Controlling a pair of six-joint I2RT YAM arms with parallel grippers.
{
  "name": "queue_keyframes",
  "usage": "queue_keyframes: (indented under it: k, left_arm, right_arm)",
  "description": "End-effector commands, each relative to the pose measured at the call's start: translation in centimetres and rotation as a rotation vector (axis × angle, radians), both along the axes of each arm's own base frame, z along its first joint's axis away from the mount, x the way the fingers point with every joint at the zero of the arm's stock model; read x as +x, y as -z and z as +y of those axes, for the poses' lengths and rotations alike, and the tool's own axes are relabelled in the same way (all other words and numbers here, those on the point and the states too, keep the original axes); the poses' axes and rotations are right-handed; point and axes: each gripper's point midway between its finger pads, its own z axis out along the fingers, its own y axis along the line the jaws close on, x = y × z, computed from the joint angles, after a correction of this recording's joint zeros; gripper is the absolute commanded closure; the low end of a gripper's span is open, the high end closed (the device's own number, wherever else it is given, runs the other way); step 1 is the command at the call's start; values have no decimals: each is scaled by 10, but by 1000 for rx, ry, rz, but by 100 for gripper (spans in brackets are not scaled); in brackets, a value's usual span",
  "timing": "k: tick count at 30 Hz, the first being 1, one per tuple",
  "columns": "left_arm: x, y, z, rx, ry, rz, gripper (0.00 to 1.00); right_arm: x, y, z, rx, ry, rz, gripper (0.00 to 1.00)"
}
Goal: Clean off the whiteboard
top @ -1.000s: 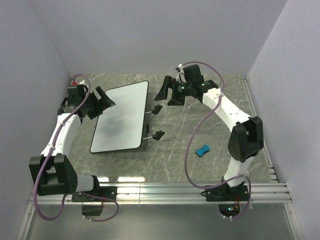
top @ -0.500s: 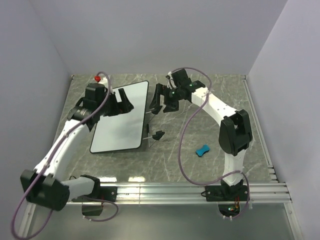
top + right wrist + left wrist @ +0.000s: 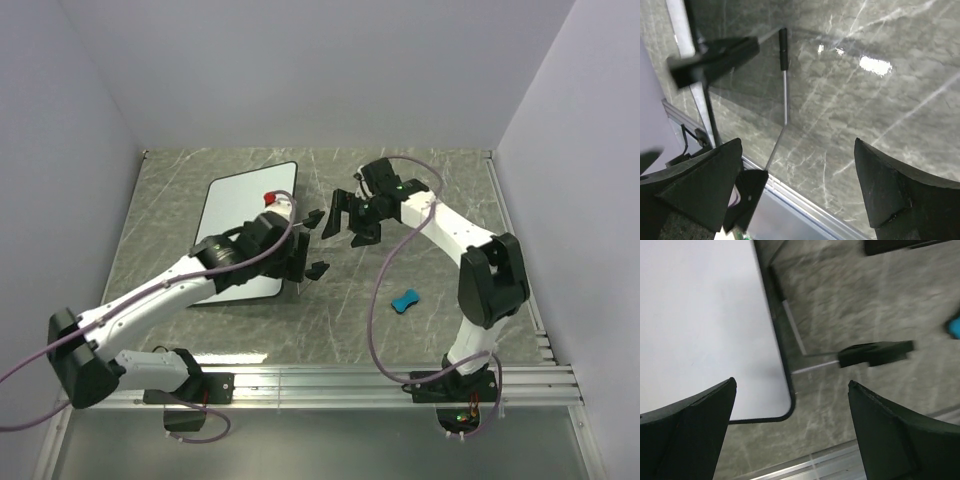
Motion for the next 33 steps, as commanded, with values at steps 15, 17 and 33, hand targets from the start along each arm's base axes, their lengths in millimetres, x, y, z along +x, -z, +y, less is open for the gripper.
queue_keyframes:
  k: [15,17,33]
  left_arm:
    - [-19,66,21,286,-55,97,1]
    - [-19,73,25,326,-64,105,1]
    - [2,101,64,591,-199,94,32]
  right_arm:
    - [-26,-24,-55,34,133,-101,0]
    - [-28,-24,-57,38,139,-105,0]
    - [-46,-11,-70,42,162,-94,0]
